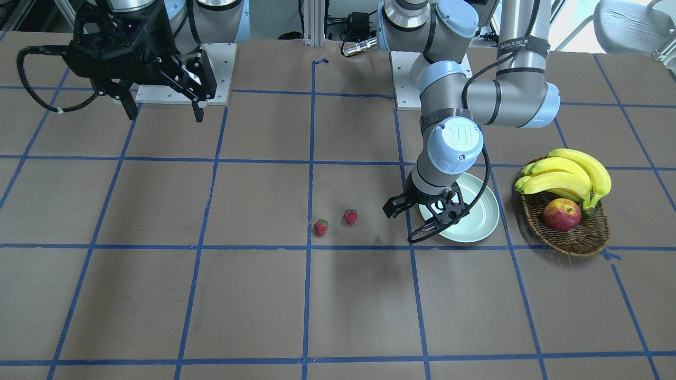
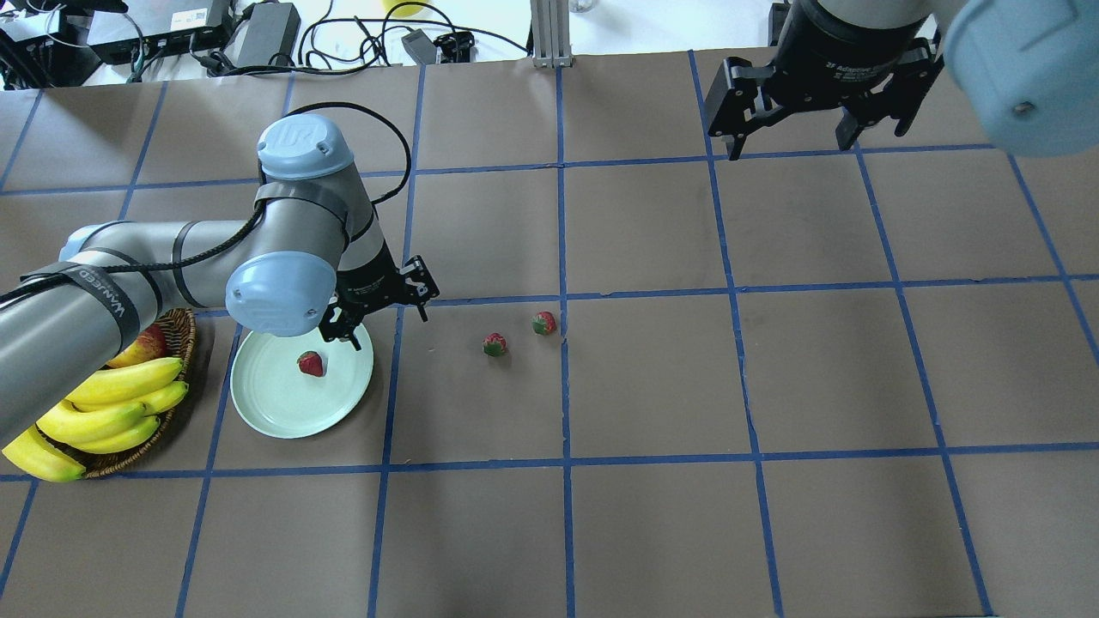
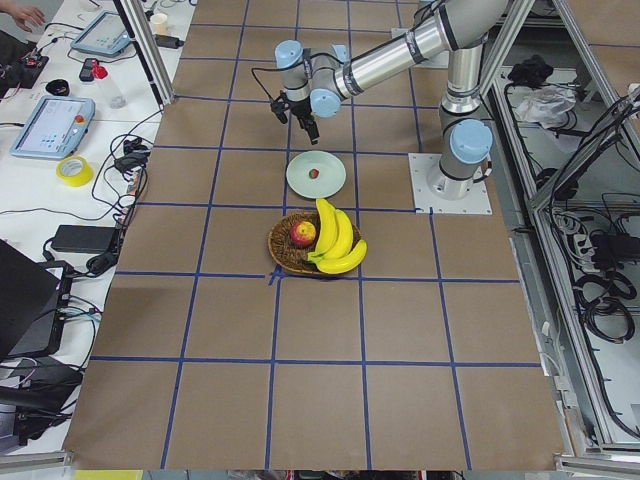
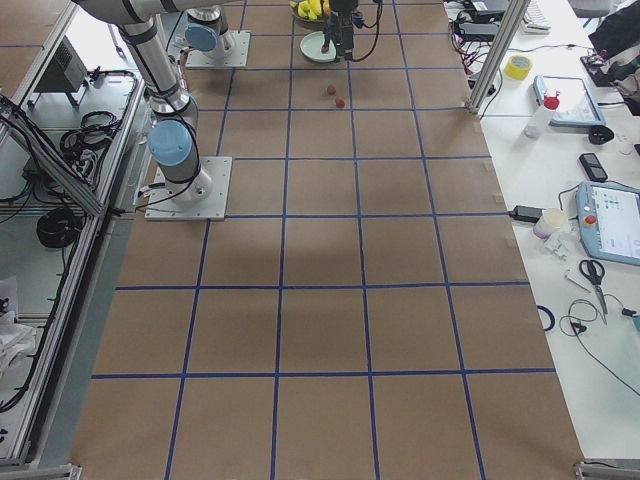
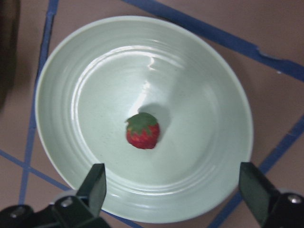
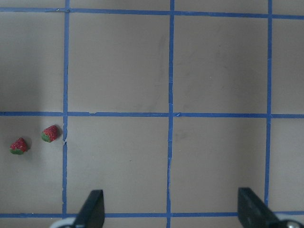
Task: Collect all strawberries into plate
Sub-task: 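Lower the strawberry onto the plate and open the left gripper, then reach the left gripper to the next strawberry and grasp it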
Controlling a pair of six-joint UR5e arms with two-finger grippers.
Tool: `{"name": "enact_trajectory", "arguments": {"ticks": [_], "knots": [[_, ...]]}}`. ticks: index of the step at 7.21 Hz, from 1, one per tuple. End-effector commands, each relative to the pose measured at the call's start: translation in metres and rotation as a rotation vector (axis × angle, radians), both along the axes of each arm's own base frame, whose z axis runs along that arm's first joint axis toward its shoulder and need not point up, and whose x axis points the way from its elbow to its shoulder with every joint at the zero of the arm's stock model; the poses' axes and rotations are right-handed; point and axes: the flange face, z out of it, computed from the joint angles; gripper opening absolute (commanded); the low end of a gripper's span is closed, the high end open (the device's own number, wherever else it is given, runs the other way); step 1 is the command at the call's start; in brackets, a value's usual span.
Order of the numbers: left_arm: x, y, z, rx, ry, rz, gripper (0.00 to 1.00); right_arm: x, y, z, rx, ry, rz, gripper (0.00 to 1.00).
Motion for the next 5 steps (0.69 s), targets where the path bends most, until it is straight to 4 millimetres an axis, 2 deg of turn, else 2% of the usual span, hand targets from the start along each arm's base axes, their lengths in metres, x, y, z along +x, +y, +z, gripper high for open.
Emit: {"name": "enact_trajectory", "arguments": {"ticks": [1,3,5], "knots": [[-0.041,0.005,-0.011,-0.024,0.037,0.088,1.00,0.000,-0.001,0.000,-0.003,-0.001,0.000,1.00],[-0.055,0.002,-0.024,0.001,0.148,0.133,1.00,0.000,-0.003,0.001,-0.016,-0.003,-0.003,1.00],[-0.067,0.006,-0.043,0.035,0.138,0.140,0.97,0.000,-0.002,0.002,-0.017,-0.003,-0.003,1.00]]}}
